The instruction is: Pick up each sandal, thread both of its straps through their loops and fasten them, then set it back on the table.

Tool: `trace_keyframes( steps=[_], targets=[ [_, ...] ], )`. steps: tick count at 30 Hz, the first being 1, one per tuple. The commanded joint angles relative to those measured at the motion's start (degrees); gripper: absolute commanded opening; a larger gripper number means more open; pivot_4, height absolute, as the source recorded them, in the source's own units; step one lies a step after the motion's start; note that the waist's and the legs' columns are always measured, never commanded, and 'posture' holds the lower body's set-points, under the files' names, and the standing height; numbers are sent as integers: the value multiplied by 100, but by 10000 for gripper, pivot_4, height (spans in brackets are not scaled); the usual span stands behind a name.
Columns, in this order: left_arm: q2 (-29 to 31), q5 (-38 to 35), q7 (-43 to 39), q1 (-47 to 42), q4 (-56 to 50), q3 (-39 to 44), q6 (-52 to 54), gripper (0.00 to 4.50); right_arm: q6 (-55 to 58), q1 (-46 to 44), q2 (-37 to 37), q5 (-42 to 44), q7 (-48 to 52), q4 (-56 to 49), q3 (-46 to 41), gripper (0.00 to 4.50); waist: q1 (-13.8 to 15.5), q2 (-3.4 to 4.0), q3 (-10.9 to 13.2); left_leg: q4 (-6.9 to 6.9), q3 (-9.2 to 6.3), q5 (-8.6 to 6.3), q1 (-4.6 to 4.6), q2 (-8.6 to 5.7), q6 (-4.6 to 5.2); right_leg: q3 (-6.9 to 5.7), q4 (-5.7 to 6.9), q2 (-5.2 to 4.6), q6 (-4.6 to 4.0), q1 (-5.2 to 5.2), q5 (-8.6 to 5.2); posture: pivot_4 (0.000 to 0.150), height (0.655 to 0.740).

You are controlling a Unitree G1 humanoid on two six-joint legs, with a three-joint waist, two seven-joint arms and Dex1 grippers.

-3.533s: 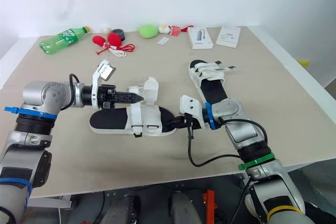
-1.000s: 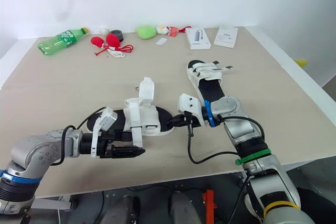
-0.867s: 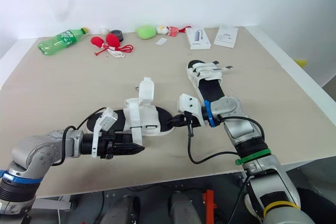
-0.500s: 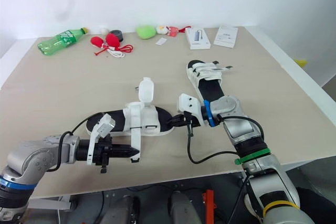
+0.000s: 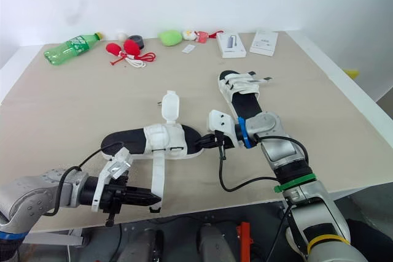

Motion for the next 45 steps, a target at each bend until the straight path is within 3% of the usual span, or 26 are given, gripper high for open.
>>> trace_keyframes(
  steps=[1, 8, 13, 16, 20, 24, 29, 33, 39, 45],
  targets=[
    [164, -6, -216, -7, -324, -82, -185, 586, -36, 27, -46, -2, 57, -31, 43, 0, 0, 0, 0, -2, 1, 0, 0, 0, 0, 0, 0, 0, 0, 0, -1, 1500, 7400],
    [496, 282, -354, 134, -583, -198, -573, 586, -63, 19, -24, -1, 55, -15, 47, 0, 2, 0, 0, -7, 0, -1, -1, -1, -1, 0, -1, -2, -3, -1, -6, 1500, 7400],
    [697, 1201, -498, 153, -463, -342, -1649, 586, -98, 14, -8, -8, 61, 22, 60, 0, 4, 0, 0, -7, 0, -1, 0, -1, -1, -1, -2, -2, -3, -1, -6, 1500, 7400],
    [745, 2135, -668, 183, -290, -560, -2885, 8525, -110, -1, 15, -13, 56, 45, 71, 0, 6, 0, 0, -7, 4, -1, 1, -1, -1, 1, -2, -4, -3, -1, -6, 1500, 7400],
    [819, 3355, -1100, 443, 54, -577, -5399, 30039, -134, -16, 11, -17, 69, 87, 65, 0, 3, 1, 0, -14, 19, -2, 4, 1, -1, 6, -3, -11, -6, -5, -6, 1500, 7400],
    [723, 3889, -1280, 532, 747, -259, -7698, 44720, -134, 16, -10, -10, 86, 71, 61, 0, 8, 0, 0, -18, 34, -2, 9, 5, 0, 10, -4, -35, -8, -7, -6, 1500, 7400],
    [390, 4033, -1017, -281, 1757, 302, -10080, 44720, -136, 13, -31, -4, 110, 99, 58, 0, 18, 0, 0, -16, 61, -3, 12, 20, 2, 4, -4, -54, -11, -5, -2, 1500, 7400],
    [108, 4601, -760, -1092, 2460, 93, -11060, 44720, -136, -19, -6, -18, 113, 141, 68, 0, 13, -3, -2, -10, 132, -2, 13, 45, 3, 3, -6, -43, 0, 0, 4, 1500, 7400],
    [-11, 4853, -884, -1342, 2579, -893, -11397, 44720, -105, -76, 40, -37, 110, 146, 68, 0, -1, -2, -3, -12, 155, -16, 10, 46, 20, 23, -8, -34, 34, -9, 16, 1500, 7400],
    [147, 4681, -962, -1510, 2560, -1288, -11236, 44720, -87, -67, -32, -46, 107, 139, 22, 0, 5, -2, -3, -8, 146, -15, 13, 67, 21, 25, -5, -4, 23, -7, 14, 1500, 7400]
  ],
)
